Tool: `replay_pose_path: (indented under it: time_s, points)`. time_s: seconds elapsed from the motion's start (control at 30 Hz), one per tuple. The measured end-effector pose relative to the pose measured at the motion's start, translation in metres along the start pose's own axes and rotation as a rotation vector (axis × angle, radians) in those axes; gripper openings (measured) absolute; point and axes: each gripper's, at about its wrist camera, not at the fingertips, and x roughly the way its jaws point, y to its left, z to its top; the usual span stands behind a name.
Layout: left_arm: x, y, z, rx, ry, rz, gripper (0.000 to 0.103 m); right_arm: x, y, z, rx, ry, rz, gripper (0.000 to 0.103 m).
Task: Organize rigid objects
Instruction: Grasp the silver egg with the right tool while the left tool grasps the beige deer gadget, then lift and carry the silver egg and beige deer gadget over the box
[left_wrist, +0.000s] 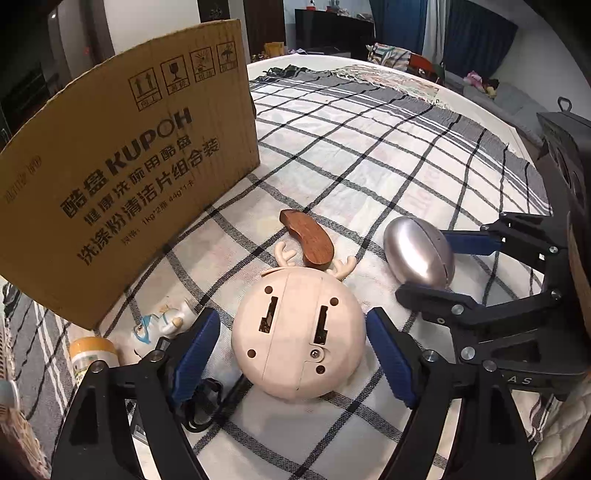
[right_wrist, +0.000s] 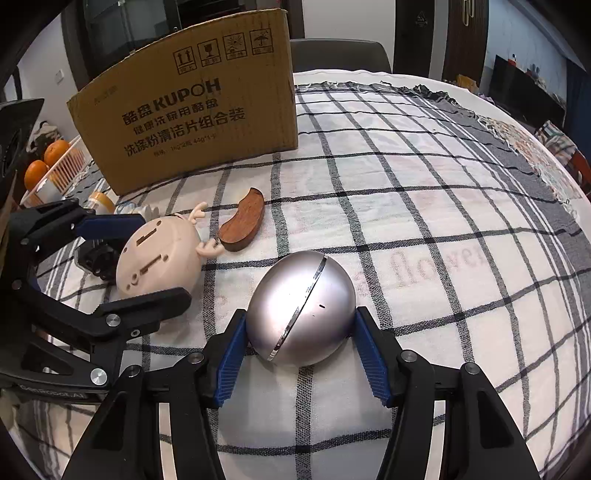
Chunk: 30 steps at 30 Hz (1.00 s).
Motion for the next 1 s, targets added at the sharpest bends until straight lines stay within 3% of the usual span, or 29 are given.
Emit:
replay_pose_path:
  time_s: [0.27, 0.3, 0.33, 0.5, 1.0]
  points:
    - [0.009, 0.005, -0.001, -0.056, 0.007, -0.042, 0.081, 0.001, -0.003, 0.0, -0.003, -0.013, -0.026, 0.058]
    - [0.011, 0.005, -0.002, -0.061, 0.005, -0.045, 0.077, 0.001, -0.004, 0.001, -0.003, -0.015, -0.03, 0.058]
    - [0.012, 0.005, -0.002, -0.065, 0.008, -0.044, 0.073, 0.001, -0.004, 0.001, -0.003, -0.017, -0.032, 0.058]
    - [0.011, 0.004, -0.006, -0.098, -0.003, -0.02, 0.074, 0.001, -0.006, 0.001, 0.0, -0.02, -0.027, 0.058]
    - [-0.03, 0.001, -0.034, -0.433, -0.088, 0.246, 0.074, -0.007, -0.014, 0.0, 0.022, -0.04, 0.035, 0.058]
